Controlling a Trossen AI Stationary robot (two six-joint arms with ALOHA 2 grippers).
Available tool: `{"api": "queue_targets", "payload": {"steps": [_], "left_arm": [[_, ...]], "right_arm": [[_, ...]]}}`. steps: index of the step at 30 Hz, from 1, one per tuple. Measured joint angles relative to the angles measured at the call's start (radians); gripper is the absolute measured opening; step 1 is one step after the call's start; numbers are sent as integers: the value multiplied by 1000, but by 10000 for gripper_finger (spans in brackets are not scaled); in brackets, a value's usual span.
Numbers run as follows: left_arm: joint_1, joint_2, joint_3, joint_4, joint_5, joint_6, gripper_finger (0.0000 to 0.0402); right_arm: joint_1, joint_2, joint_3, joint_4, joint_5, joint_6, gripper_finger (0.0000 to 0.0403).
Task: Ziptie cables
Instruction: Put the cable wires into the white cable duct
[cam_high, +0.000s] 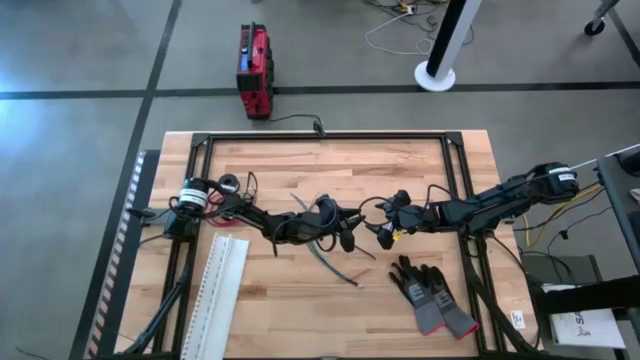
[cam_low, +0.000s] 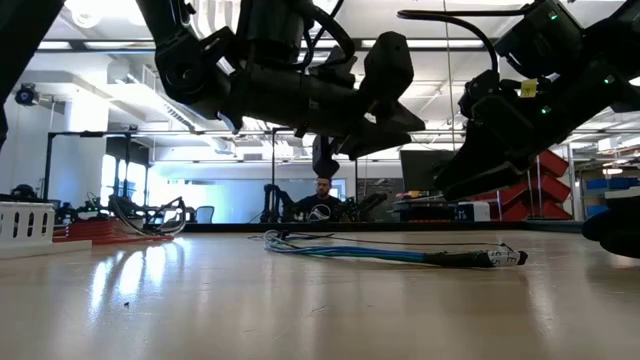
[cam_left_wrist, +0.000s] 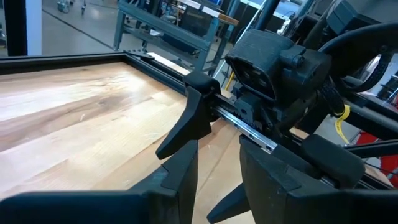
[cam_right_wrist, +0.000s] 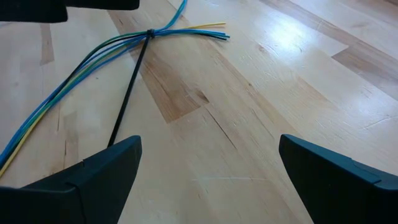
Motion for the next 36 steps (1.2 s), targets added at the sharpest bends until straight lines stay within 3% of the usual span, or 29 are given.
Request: {"api": "queue_targets", "payload": {"steps": [36], "left_arm": [[1, 0, 0, 1, -15, 4, 104]], "right_arm": [[0, 0, 0, 0, 0, 0, 371]]}}
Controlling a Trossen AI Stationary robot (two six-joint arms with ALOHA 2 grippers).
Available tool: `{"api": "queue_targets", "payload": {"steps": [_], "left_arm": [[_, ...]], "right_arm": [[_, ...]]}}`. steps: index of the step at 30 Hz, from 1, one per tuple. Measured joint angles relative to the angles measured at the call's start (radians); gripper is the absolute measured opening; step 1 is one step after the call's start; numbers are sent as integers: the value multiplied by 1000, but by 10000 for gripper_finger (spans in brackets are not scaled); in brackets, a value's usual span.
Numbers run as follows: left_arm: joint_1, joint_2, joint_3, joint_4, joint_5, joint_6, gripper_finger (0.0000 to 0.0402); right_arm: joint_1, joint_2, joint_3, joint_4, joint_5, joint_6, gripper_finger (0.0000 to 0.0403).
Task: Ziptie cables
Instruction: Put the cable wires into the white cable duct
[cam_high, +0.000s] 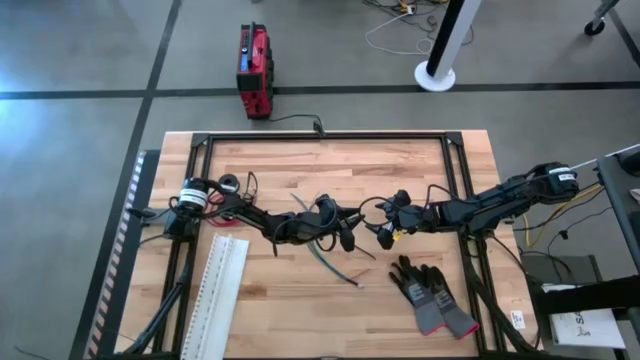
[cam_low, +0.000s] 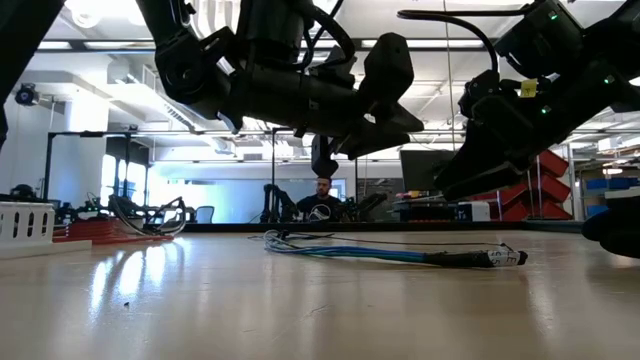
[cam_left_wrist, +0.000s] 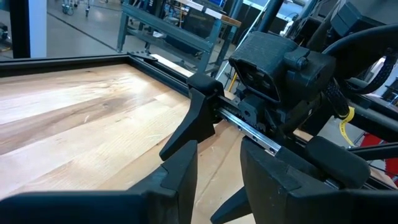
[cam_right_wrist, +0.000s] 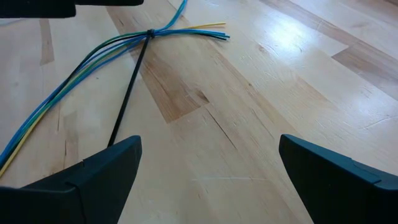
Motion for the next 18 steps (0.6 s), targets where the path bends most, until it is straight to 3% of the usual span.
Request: {"api": "queue_targets", "payload": {"steps": [18], "left_arm": [[2, 0, 0, 1, 0, -3, 103]], "right_arm": [[0, 0, 0, 0, 0, 0, 371]]}}
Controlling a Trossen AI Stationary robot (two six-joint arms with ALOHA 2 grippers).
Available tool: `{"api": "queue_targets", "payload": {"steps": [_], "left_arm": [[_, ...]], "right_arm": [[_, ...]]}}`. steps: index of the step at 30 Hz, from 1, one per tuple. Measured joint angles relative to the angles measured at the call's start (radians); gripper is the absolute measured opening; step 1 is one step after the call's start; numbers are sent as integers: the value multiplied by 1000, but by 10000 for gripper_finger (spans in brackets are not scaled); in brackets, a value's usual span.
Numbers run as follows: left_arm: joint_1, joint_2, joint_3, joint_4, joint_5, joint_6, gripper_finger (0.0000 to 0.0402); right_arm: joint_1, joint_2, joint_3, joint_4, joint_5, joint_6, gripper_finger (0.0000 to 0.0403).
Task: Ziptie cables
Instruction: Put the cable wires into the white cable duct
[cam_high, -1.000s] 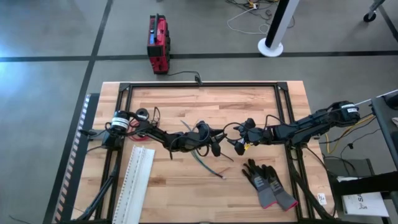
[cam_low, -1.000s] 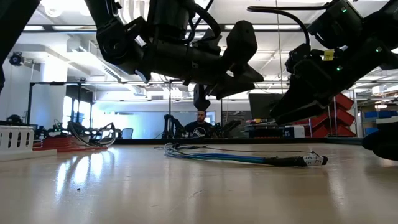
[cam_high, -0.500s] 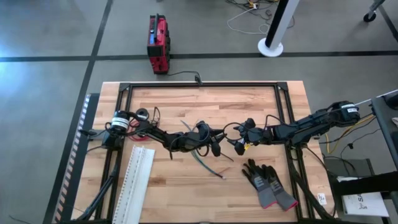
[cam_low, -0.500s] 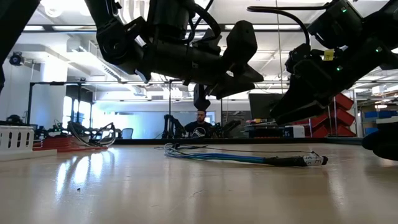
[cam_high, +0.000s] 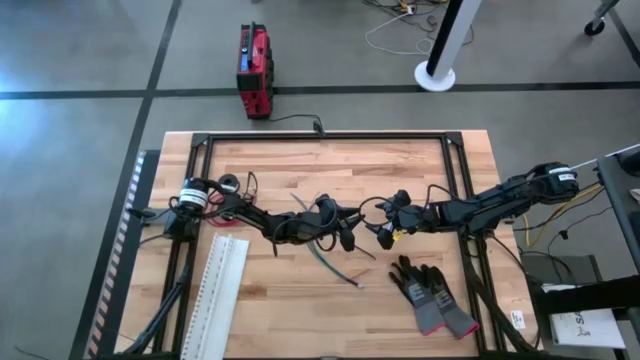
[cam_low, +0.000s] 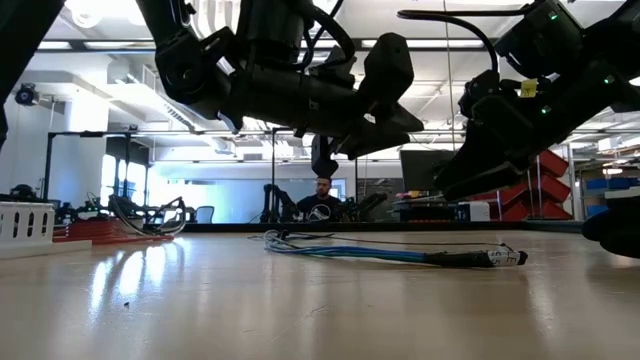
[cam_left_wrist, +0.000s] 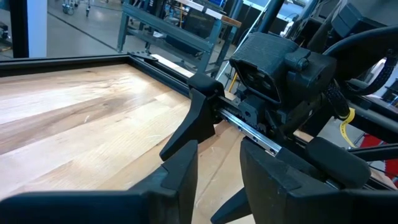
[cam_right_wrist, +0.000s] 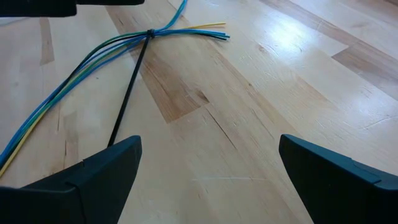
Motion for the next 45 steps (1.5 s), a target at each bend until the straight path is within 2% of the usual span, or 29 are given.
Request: {"api": "queue_targets", "payload": {"steps": [15, 18, 21, 28, 33, 36, 38, 45], "left_arm": [[5, 0, 0, 46, -6, 24, 102], [7, 1, 0, 64, -66, 59, 100], [7, 1, 0, 76, -127, 124, 100], [7, 1, 0, 83, -130, 328, 99], [-43, -35, -1, 66, -134, 473, 98], [-99, -111, -2, -103, -188, 507, 98], [-140, -188, -2, -305, -238, 479, 98], [-259, -394, -2, -855, -210, 96, 102]], "right_arm": [[0, 0, 0, 0, 0, 0, 371], [0, 0, 0, 0, 0, 0, 371], [0, 0, 0, 0, 0, 0, 371], [0, 0, 0, 0, 0, 0, 371], [0, 0, 0, 0, 0, 0, 371], [0, 0, 0, 0, 0, 0, 371], [0, 0, 0, 1, 0, 2, 371], [-15, -2, 9, 147, -4, 145, 371]]}}
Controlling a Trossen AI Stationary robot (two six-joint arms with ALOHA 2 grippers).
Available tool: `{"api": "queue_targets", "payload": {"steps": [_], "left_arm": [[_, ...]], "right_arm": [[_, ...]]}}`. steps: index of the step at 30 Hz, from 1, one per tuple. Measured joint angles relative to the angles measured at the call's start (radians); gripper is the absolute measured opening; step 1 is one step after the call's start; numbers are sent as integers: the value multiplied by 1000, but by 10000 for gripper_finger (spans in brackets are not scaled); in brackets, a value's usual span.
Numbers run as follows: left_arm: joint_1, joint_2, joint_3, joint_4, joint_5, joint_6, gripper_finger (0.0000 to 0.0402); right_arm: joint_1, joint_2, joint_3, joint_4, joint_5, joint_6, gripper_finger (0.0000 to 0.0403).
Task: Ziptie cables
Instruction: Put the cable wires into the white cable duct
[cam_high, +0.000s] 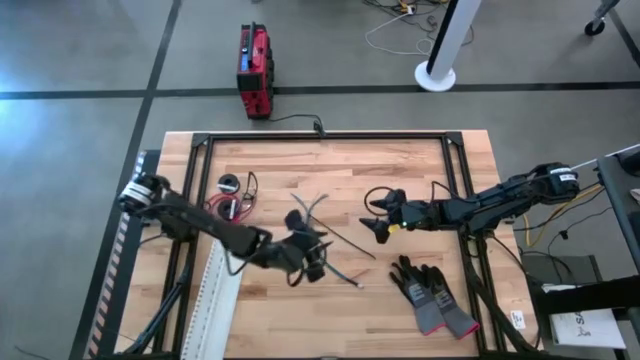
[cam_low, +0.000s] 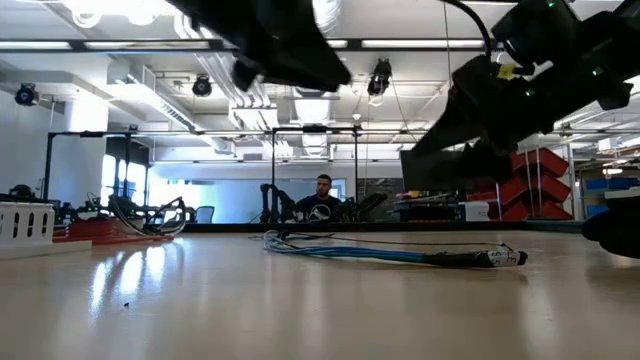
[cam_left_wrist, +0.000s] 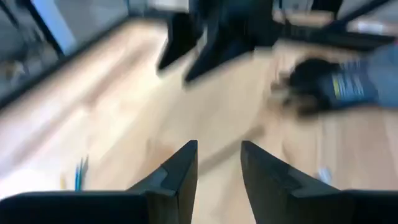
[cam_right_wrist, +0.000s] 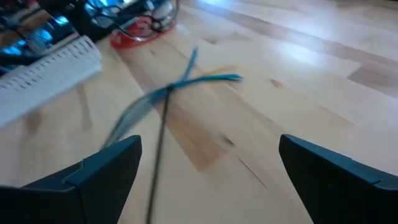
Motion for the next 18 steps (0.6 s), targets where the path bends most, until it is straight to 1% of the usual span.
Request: {"api": "queue_targets", "payload": {"steps": [3, 5, 7, 10, 12, 15, 18], "left_arm": [[-33, -56, 0, -199, 8, -158, 112], [-37, -93, 0, -335, 7, -302, 124], [-36, -128, 0, -509, 6, -459, 141], [-36, -151, 0, -758, 15, -679, 174], [-36, -153, 0, -893, 42, -791, 198], [-36, -148, -10, -1026, 88, -934, 229], [-35, -145, -32, -1072, 171, -1027, 245]], "right_arm": [[2, 0, 26, 2, -3, 10, 371], [2, 0, 48, 7, -3, 28, 371], [1, 3, 76, 10, -2, 35, 371], [2, 5, 100, 9, 1, -46, 371], [9, 11, 107, 12, 2, -90, 371], [23, 15, 104, 9, 5, -97, 371], [39, 34, 105, 36, 5, -97, 371]]}}
